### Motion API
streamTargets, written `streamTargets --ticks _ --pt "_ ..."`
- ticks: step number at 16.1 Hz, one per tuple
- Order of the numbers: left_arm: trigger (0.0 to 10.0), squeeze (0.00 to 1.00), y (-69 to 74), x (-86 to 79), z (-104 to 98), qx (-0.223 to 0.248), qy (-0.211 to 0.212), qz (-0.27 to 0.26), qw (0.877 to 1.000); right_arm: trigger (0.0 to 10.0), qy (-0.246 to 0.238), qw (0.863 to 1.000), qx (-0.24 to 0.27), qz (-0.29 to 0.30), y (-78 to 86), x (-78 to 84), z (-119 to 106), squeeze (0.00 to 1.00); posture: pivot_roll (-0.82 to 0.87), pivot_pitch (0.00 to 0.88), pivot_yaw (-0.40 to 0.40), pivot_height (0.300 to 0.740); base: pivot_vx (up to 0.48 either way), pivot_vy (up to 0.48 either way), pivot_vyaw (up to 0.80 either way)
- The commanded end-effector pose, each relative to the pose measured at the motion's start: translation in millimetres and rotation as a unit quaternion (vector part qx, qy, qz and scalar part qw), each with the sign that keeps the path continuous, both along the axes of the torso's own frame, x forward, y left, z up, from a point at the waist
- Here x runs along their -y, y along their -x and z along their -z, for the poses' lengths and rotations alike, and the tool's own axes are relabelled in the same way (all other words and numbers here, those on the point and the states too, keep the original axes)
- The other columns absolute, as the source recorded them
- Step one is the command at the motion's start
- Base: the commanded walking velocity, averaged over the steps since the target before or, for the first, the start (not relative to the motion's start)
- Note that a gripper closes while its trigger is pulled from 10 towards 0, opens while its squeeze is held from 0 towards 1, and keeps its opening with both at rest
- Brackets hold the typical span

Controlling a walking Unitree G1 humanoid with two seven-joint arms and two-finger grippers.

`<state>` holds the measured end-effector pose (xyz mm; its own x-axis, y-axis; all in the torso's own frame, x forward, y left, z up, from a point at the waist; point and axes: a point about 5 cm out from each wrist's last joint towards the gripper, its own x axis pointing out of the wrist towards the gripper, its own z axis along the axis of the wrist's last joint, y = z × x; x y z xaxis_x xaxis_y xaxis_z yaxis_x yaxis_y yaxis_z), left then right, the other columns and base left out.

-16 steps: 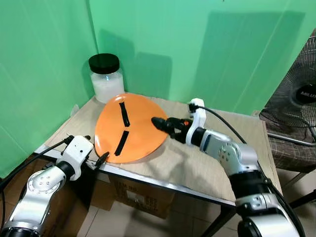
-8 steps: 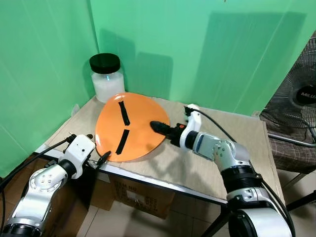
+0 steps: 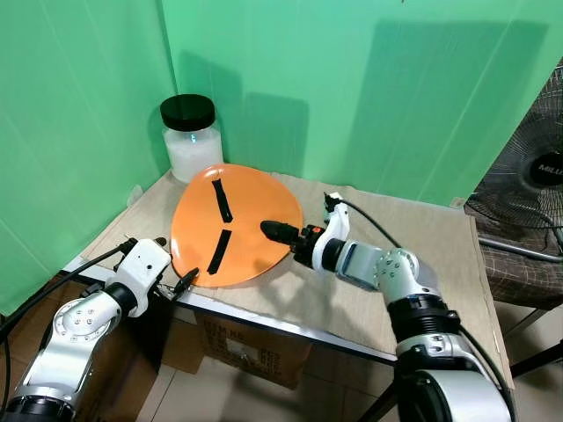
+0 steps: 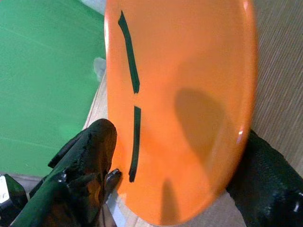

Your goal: Setting the table

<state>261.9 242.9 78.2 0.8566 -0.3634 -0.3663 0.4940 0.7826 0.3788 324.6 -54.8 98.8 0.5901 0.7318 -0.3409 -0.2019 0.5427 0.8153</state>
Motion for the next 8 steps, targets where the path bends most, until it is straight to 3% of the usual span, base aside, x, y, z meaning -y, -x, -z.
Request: streamTargets --ticks 1,8 --pt "10.0 0.00 5.7 2.5 17.7 -0.045 -0.018 0.006 0.999 0.0 -0.002 1.000 -0.008 0.005 -1.9 -1.2 -1.7 0.00 -0.01 0.000 -0.061 0.740 0.000 0.000 0.00" --pt "10.0 0.00 5.4 3.4 18.5 -0.044 -0.022 0.013 0.999 0.0 -0.043 0.998 -0.024 0.030 -3.0 -8.8 0.6 0.00 -0.01 0.000 -0.060 0.740 0.000 0.000 0.00"
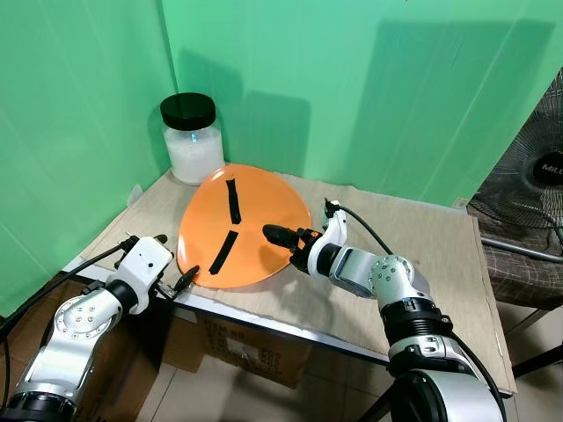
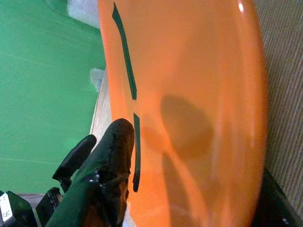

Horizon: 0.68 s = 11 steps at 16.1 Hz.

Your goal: Setting the table

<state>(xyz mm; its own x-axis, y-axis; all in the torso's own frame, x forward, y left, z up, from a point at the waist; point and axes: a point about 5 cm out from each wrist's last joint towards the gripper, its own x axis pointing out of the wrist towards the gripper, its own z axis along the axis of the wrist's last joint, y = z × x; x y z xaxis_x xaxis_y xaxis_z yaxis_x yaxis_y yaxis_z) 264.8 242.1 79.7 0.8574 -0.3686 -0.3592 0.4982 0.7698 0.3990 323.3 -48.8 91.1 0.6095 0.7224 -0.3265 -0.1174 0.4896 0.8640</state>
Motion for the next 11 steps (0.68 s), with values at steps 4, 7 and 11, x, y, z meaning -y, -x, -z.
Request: streamTargets --ticks 4,7,11 --pt "10.0 0.00 7.8 2.8 20.8 -0.051 -0.017 0.006 0.999 0.0 -0.007 1.000 0.008 0.003 -4.9 -2.0 -6.6 0.00 -0.01 0.000 -0.063 0.740 0.000 0.000 0.00" --pt "10.0 0.00 8.1 3.8 21.0 -0.050 -0.017 0.007 0.999 0.0 -0.007 1.000 0.010 0.004 -4.6 -1.2 -6.3 0.00 -0.01 0.000 -0.063 0.740 0.000 0.000 0.00" --pt "10.0 0.00 7.8 3.8 20.2 -0.044 -0.020 0.009 0.999 0.0 -0.007 1.000 0.011 0.006 -4.4 -0.1 -5.8 0.00 -0.01 0.000 -0.060 0.740 0.000 0.000 0.00"
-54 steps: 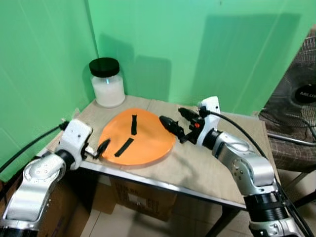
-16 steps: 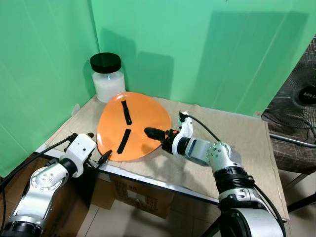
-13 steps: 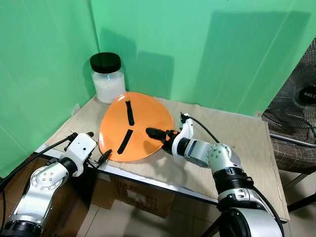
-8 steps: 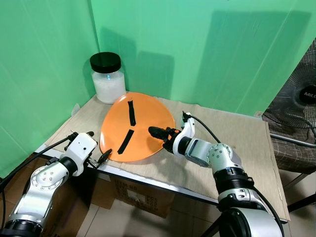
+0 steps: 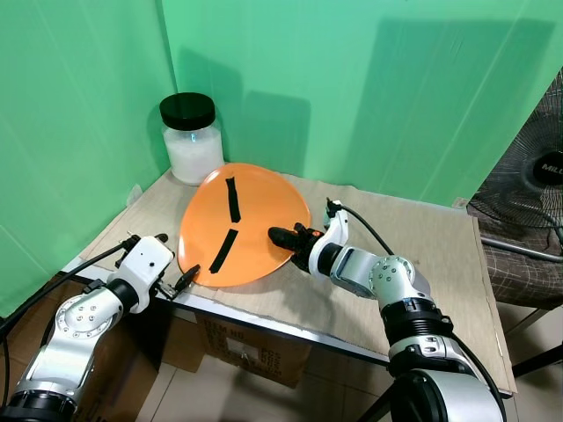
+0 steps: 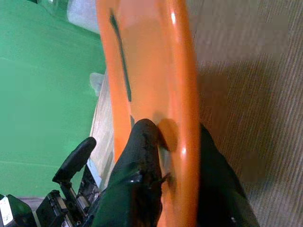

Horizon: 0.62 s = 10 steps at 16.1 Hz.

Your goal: Setting the table

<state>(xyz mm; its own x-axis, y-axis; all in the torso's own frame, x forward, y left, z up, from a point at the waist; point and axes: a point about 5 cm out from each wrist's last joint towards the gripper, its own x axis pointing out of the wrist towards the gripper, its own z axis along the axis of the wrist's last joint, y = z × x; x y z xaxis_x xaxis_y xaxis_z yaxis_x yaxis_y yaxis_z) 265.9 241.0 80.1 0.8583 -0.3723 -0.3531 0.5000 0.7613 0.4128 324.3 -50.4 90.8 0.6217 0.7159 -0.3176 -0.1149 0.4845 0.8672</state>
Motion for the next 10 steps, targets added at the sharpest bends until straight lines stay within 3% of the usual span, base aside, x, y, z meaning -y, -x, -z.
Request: streamTargets --ticks 1,6,7,9,10 --pt "10.0 0.00 8.1 2.5 19 -0.044 -0.015 0.002 0.999 0.0 -0.003 1.000 0.010 0.000 -3.5 -1.1 -6 0.00 -0.01 0.000 -0.060 0.740 0.000 0.000 0.00" --pt "10.0 0.00 -5.4 3.8 -43 0.081 0.043 -0.031 0.995 0.0 -0.024 1.000 0.012 0.014 -6.5 10.0 -14 0.00 -0.02 0.000 -0.056 0.740 0.000 0.000 0.00" --pt "10.0 0.00 -5.6 5.5 -62 0.113 0.066 -0.037 0.991 0.0 -0.031 0.999 0.019 0.015 -6.8 12.5 -17 0.00 -0.01 0.000 -0.054 0.740 0.000 0.000 0.00" --pt "10.0 0.00 -1.6 9.6 -119 0.200 0.132 -0.052 0.969 0.0 -0.078 0.995 0.061 0.028 -8.5 26.6 -39 0.00 -0.01 0.000 -0.056 0.740 0.000 0.000 0.00" --pt "10.0 0.00 0.4 9.2 -131 0.216 0.142 -0.065 0.964 0.0 -0.091 0.991 0.088 0.035 -8.3 35.0 -50 0.00 -0.01 0.000 -0.056 0.740 0.000 0.000 0.00"
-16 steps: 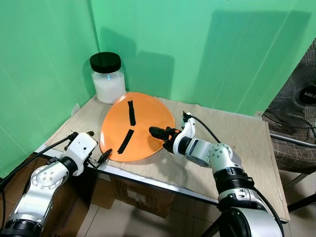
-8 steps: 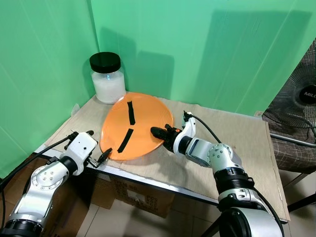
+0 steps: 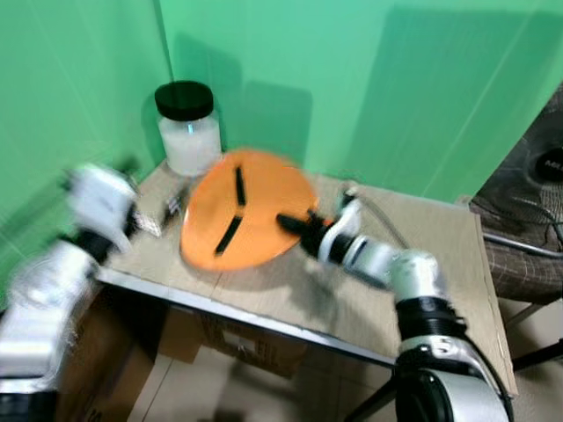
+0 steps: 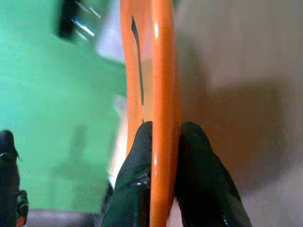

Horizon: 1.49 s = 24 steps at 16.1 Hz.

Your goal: Setting the table

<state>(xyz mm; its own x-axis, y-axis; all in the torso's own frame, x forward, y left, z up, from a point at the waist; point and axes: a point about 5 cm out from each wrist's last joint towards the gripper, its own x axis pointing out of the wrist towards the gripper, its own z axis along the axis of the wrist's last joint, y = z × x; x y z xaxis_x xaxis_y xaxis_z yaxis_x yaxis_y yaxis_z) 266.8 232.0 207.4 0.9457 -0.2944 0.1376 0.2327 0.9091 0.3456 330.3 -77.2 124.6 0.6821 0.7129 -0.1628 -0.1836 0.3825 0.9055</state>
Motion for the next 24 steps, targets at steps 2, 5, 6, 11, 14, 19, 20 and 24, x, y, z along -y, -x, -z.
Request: streamTargets --ticks 2,5,6,11,14,19,20,24 --pt "10.0 0.00 9.0 4.0 -4 -0.015 -0.004 -0.031 0.999 0.0 -0.049 0.993 0.111 0.016 6.9 28.2 -42 0.00 0.01 0.000 -0.045 0.740 0.000 0.000 0.00" --pt "10.0 0.00 24.0 18.9 10 -0.054 -0.009 -0.022 0.998 0.1 0.024 0.977 0.210 0.040 27.4 53.0 -67 0.00 0.00 0.000 -0.012 0.740 0.000 0.000 0.00" --pt "10.0 0.00 26.0 26.6 10 -0.054 -0.002 -0.021 0.998 6.2 0.054 0.967 0.245 0.045 38.6 59.2 -75 0.00 -0.01 0.000 -0.004 0.740 0.000 0.000 0.00" --pt "10.0 0.00 28.3 55.3 5 -0.050 0.049 -0.020 0.997 10.0 0.119 0.936 0.326 0.061 86.3 64.0 -93 0.00 -0.04 0.000 0.017 0.740 0.000 0.000 0.00" --pt "10.0 0.00 32.9 66.3 12 -0.060 0.069 -0.049 0.995 10.0 0.314 0.844 0.403 0.165 90.5 68.2 -96 0.00 -0.05 0.000 0.016 0.740 0.000 0.000 -0.70" --pt "10.0 0.00 36.9 64.7 24 -0.064 0.069 -0.094 0.991 10.0 0.338 0.810 0.408 0.252 91.8 68.3 -95 0.00 -0.04 0.000 -0.005 0.740 0.000 0.000 -0.80" --pt "10.0 0.00 35.7 62.1 19 -0.052 0.084 -0.110 0.989 10.0 0.340 0.801 0.418 0.261 89.2 62.5 -93 0.00 -0.03 0.000 -0.007 0.740 0.000 0.000 -0.80" --pt "10.0 0.00 35.8 60.7 20 -0.055 0.092 -0.100 0.989 10.0 0.336 0.794 0.433 0.264 88.2 55.8 -92 0.00 -0.04 0.000 0.004 0.740 0.000 0.000 -0.80"
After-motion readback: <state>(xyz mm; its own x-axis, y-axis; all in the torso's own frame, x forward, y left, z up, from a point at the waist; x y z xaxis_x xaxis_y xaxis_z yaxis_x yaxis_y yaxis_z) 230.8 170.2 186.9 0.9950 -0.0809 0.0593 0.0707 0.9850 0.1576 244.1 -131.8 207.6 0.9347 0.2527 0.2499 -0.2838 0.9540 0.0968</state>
